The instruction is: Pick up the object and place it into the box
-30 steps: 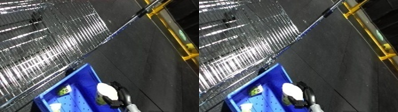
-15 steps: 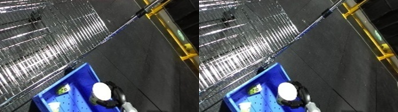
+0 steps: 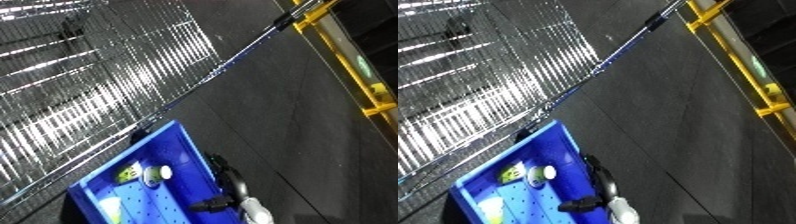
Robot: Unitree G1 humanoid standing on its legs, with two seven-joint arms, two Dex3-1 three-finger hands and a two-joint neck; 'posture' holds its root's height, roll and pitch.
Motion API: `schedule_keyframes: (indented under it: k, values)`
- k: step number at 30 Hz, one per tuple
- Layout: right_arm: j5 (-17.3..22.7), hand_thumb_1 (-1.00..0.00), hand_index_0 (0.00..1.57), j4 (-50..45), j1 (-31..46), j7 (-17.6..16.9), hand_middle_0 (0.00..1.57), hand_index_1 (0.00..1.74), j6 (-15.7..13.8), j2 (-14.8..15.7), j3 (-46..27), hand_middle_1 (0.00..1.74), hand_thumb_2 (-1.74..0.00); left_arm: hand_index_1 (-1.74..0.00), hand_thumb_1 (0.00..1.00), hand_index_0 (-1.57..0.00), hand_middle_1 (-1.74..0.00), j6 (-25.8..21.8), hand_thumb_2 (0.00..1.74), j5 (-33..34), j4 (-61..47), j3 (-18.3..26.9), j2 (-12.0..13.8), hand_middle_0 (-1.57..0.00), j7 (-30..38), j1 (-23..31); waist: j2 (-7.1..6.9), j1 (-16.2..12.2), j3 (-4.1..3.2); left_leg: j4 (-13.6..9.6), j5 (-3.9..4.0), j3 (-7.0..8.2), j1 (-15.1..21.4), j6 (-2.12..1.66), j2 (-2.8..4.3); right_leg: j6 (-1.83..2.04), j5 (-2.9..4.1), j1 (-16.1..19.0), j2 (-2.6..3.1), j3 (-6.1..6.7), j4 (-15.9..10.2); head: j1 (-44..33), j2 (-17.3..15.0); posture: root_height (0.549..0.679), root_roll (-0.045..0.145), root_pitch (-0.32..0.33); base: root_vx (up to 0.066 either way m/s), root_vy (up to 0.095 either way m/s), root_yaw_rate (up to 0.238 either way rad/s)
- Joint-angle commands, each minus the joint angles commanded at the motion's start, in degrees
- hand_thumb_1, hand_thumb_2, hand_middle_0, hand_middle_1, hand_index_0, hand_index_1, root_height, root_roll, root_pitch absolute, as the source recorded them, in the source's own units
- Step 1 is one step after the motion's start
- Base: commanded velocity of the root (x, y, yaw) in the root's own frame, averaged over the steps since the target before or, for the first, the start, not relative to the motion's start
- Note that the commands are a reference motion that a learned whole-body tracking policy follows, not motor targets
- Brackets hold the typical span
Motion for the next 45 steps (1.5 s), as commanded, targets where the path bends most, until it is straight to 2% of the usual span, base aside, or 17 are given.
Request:
schedule_keyframes:
  k: [2,5,8,10,12,17,21,26,31,37,45]
  values:
    - [0.52,0.0,0.0,-0.65,0.71,2.43,0.0,0.0,0.24,0.97,0.21,0.0,0.0,0.0,0.0,0.0,0.0,0.56,0.0,0.43,-0.28,0.35,0.3,0.0,0.24,-0.22,-0.32,0.4,-0.03,-0.19,0.22,-0.32,0.28,-0.08,0.05,-0.09,-0.35,0.36,-0.14,-0.08,0.33,-8.81,-1.31,0.647,0.077,0.044,-0.031,-0.069,0.141]
    - [0.94,0.0,0.0,-2.34,1.54,4.91,0.0,0.0,0.58,2.54,0.95,0.0,0.0,0.0,0.0,0.0,0.0,1.76,0.0,0.36,-0.85,0.88,1.33,0.0,1.13,-1.52,-1.07,0.83,-0.14,-0.83,0.7,-0.5,0.54,-0.19,0.24,0.04,-0.25,0.64,-0.32,-0.29,-0.19,-16.62,-1.3,0.648,0.076,0.047,-0.052,-0.084,0.128]
    - [0.14,0.0,0.0,-4.51,1.96,6.34,0.0,0.0,1.08,4.35,2.56,0.0,0.0,0.0,0.0,0.0,0.0,1.83,0.0,0.54,-0.38,1.36,1.95,0.0,1.55,-3.1,-1.91,1.05,-0.27,-1.35,1.24,-0.76,0.41,-0.38,0.59,0.15,-0.12,0.76,-0.18,-0.69,-0.81,-23.56,1.19,0.649,0.074,0.052,-0.049,-0.077,0.111]
    - [-0.99,0.0,0.0,-5.75,2.05,7.09,0.0,0.0,1.54,5.37,3.75,0.0,0.0,0.0,0.0,0.0,0.0,1.6,0.0,0.81,0.07,1.63,2.13,0.0,1.52,-3.75,-2.35,1.23,-0.28,-1.48,1.54,-1.01,0.27,-0.48,0.88,0.15,-0.22,0.85,-0.05,-0.96,-0.91,-26.75,5.21,0.649,0.071,0.053,-0.022,-0.061,0.079]
    - [-1.59,0.0,0.0,-7.01,2.08,7.67,0.0,0.0,2.32,5.96,4.72,0.0,0.0,0.0,0.0,0.0,0.0,1.8,0.0,1.05,0.04,1.96,2.33,0.0,1.23,-3.89,-2.65,1.45,-0.28,-1.58,1.88,-1.13,0.03,-0.5,1.18,0.13,-0.36,0.76,0.11,-1.15,-0.84,-29.75,7.43,0.648,0.068,0.056,-0.025,-0.041,0.043]
    - [-2.15,0.0,0.0,-7.99,1.84,10.03,0.0,0.0,4.77,7.06,6.57,0.0,0.0,0.0,0.0,0.0,0.0,2.91,0.0,1.53,0.17,2.35,2.97,0.0,0.33,-4.48,-3.19,2.33,-0.35,-1.81,3.05,-1.54,-1.21,-0.69,1.8,0.22,-0.45,0.34,0.32,-1.92,-0.75,-35.13,7.8,0.648,0.06,0.065,-0.049,-0.045,0.068]
    - [-1.2,0.0,0.0,-6.28,1.17,10.51,0.0,0.0,5.49,8.22,7.43,0.0,0.0,0.0,0.0,0.0,0.0,2.49,0.0,1.53,1.21,2.18,3.4,0.0,-1.09,-5.52,-3.36,3.28,-0.29,-2.2,3.69,-2.25,-1.31,-0.78,2.08,0.42,-0.59,0.75,-0.09,-2.68,-0.62,-40.24,8.36,0.648,0.056,0.063,-0.018,-0.05,0.156]
    - [0.65,0.0,0.0,-5.83,1.2,8.31,0.0,0.0,6.04,9.86,7.67,0.0,0.0,0.0,0.0,0.0,0.0,1.44,0.0,2.08,1.44,1.53,3.83,0.0,-1.77,-6.99,-3.49,4.34,-0.19,-2.51,4.33,-2.76,-1.79,-0.79,1.99,0.7,-0.39,0.95,-0.72,-3.65,-0.9,-47.88,8.93,0.649,0.054,0.065,-0.02,-0.057,0.277]
    - [1.7,0.0,0.0,-5.97,1.44,5.75,0.0,0.0,7.22,11.18,8.37,0.0,0.0,0.0,0.0,0.0,0.0,1.43,0.0,2.87,1.66,1.11,4.55,0.0,-1.72,-7.68,-3.76,5.51,-0.24,-1.85,4.3,-3.45,-2.57,-0.67,1.55,0.76,-0.08,1.28,-1.18,-4.4,-1.65,-55.39,7.97,0.65,0.054,0.067,0.003,-0.048,0.234]
    - [2.58,0.0,0.0,-4.99,1.56,4.92,0.0,0.0,7.7,12.57,9.76,0.0,0.0,0.0,0.0,0.0,0.0,1.22,0.0,3.44,2.17,1.18,5.23,0.0,-2.1,-7.93,-4.84,6.77,0.01,-0.36,3.54,-3.94,-3.36,-0.26,1.35,0.7,-0.01,1.48,-1.4,-5.13,-1.7,-61.32,6.44,0.65,0.049,0.066,0.023,-0.037,0.117]
    - [2.87,0.0,0.0,-2.78,1.84,5.13,0.0,0.0,7.82,14.09,10.94,0.0,0.0,0.0,0.0,0.0,0.0,-0.03,0.0,3.26,2.33,1.73,5.65,0.0,-2.27,-7.24,-6.07,8.07,0.45,0.98,2.73,-4.38,-3.8,-0.02,1.52,0.47,-0.81,1.79,-1.62,-5.79,-0.5,-66.58,4.35,0.648,0.043,0.059,0.03,-0.006,0.051]
